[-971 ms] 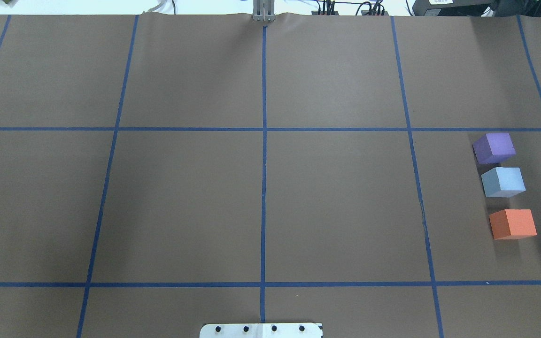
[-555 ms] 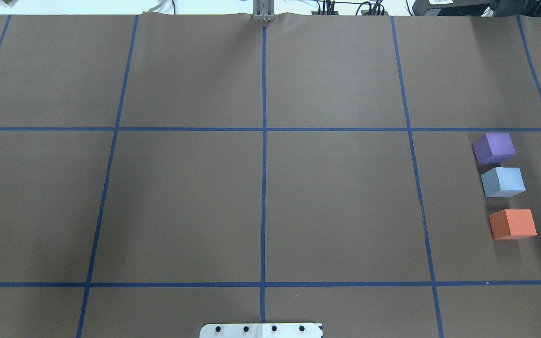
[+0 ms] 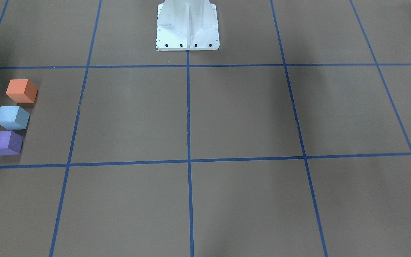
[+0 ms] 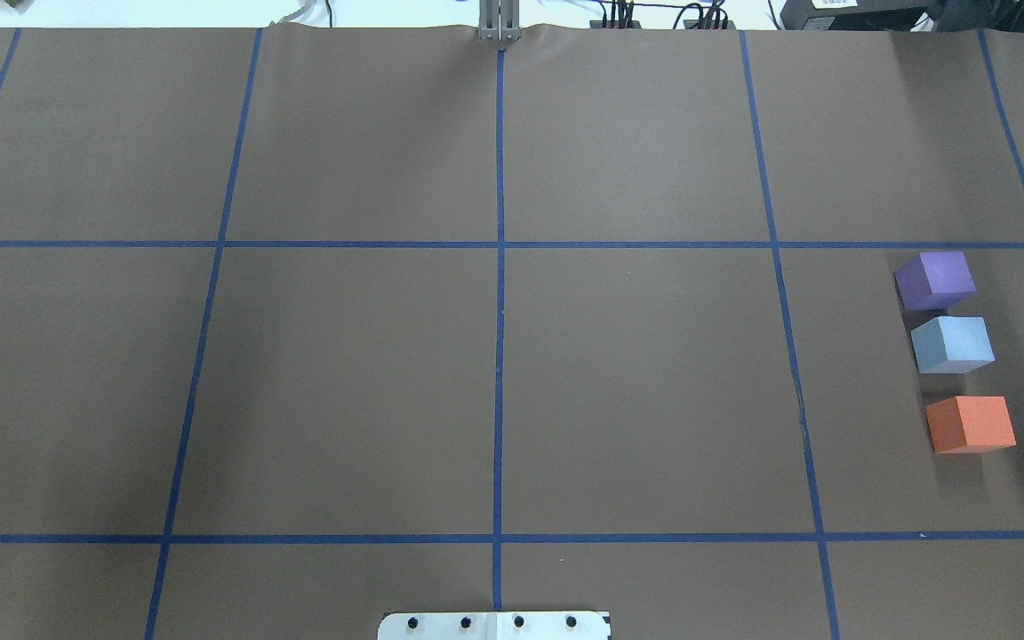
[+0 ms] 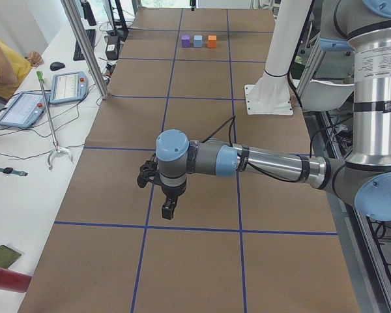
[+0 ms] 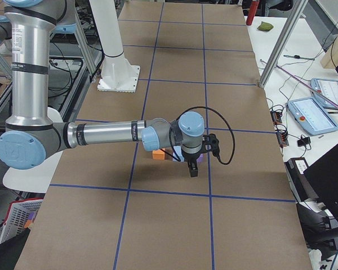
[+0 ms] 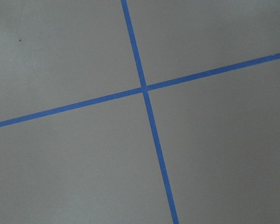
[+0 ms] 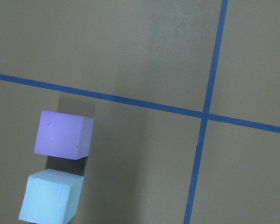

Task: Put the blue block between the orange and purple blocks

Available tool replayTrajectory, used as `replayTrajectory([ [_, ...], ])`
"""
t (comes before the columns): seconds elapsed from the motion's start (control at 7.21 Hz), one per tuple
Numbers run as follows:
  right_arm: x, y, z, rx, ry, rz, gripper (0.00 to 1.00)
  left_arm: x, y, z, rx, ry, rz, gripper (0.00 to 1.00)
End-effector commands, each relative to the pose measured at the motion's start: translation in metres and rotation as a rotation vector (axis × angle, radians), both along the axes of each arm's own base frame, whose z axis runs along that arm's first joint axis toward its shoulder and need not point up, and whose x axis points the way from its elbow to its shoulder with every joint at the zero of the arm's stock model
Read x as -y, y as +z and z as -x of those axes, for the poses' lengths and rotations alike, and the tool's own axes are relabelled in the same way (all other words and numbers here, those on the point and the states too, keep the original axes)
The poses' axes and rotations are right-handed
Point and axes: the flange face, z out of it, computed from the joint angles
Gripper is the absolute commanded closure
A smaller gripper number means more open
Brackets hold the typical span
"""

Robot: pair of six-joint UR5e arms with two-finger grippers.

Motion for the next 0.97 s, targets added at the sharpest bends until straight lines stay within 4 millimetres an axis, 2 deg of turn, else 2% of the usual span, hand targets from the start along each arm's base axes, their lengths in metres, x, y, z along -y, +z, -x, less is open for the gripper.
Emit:
replayTrajectory([
  [0.0, 0.000, 0.000, 0.000, -0.018, -0.006, -0.013, 0.00, -0.006, 0.002, -0.003, -0.044, 0.001, 0.012, 0.00],
  [0.28, 0.009, 0.000, 0.017, -0.147, -0.027, -0.051, 0.00, -0.006, 0.001, -0.004, -0.046, -0.010, 0.025, 0.00],
  [0.83, 0.005, 0.003, 0.024, -0.089, -0.042, -0.031, 0.00, -0.006, 0.005, -0.004, -0.046, -0.019, 0.038, 0.00],
])
